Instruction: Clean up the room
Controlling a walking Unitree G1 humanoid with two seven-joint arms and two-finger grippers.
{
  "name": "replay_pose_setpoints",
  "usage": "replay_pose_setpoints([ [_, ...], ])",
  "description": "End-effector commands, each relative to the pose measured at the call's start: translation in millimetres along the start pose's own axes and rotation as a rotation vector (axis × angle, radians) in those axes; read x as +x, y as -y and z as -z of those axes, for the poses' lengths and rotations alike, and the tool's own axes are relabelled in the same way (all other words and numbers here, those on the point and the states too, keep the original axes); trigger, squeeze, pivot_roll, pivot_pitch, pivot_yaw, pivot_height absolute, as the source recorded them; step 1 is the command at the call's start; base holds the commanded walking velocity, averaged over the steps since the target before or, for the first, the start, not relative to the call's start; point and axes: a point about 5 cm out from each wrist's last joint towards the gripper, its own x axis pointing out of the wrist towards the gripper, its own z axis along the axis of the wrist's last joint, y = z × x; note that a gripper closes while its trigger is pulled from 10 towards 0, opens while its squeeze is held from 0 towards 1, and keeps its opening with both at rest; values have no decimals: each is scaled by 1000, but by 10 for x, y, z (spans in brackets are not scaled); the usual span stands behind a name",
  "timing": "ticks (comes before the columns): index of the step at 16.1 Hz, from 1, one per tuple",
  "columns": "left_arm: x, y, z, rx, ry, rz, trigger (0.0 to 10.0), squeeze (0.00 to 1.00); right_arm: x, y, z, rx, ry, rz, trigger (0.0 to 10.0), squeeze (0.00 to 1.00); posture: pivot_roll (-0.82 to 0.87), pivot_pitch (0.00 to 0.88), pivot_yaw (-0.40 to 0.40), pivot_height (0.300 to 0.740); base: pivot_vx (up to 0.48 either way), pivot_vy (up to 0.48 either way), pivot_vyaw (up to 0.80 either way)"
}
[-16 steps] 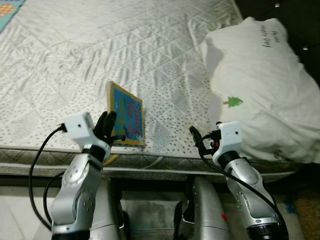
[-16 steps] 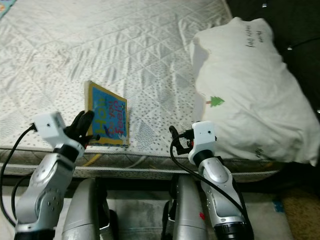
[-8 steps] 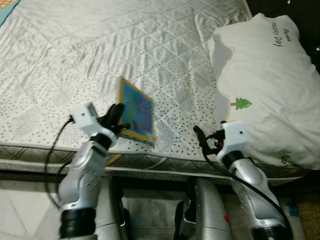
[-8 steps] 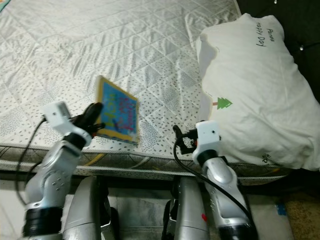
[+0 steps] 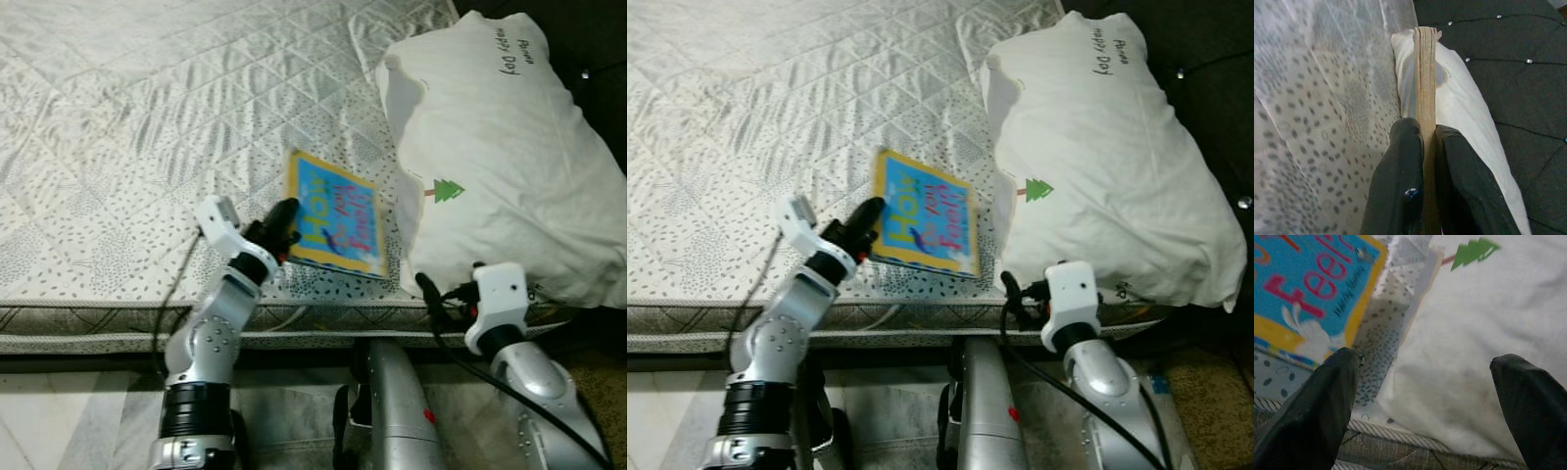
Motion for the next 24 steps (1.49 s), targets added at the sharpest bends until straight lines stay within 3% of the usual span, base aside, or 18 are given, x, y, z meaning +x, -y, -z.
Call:
replay_pose_setpoints([
  [1,13,-14,-24,-49,13,26,10000,0,-78,114,18,-4,-22,22,10000,0,-101,268,-100,553,0,0,0],
  [8,7,-381,135,-181,-21,-65,10000,0,-85,260,-80,-35,-30,33,10000,0,-141,265,-124,553,0,0,0],
  [10,-46,-542,213,-180,-63,-110,10000,0,-59,227,-90,-30,-28,23,10000,0,-143,264,-123,553,0,0,0],
  [14,-87,-773,149,-106,-84,-198,10000,0,-53,230,-57,-32,-40,25,10000,0,-143,256,-118,553,0,0,0],
  [15,-82,-791,110,-95,-77,-200,10000,322,-51,224,-58,-31,-39,25,10000,0,-145,254,-116,553,0,0,0],
  [16,-72,-811,76,-83,-72,-205,10000,1000,-51,218,-59,-32,-38,26,10000,0,-144,251,-113,553,0,0,0],
  [24,-79,-951,-77,26,-42,-274,10000,1000,-36,193,-11,-28,-33,30,10000,0,-133,236,-107,553,0,0,0],
])
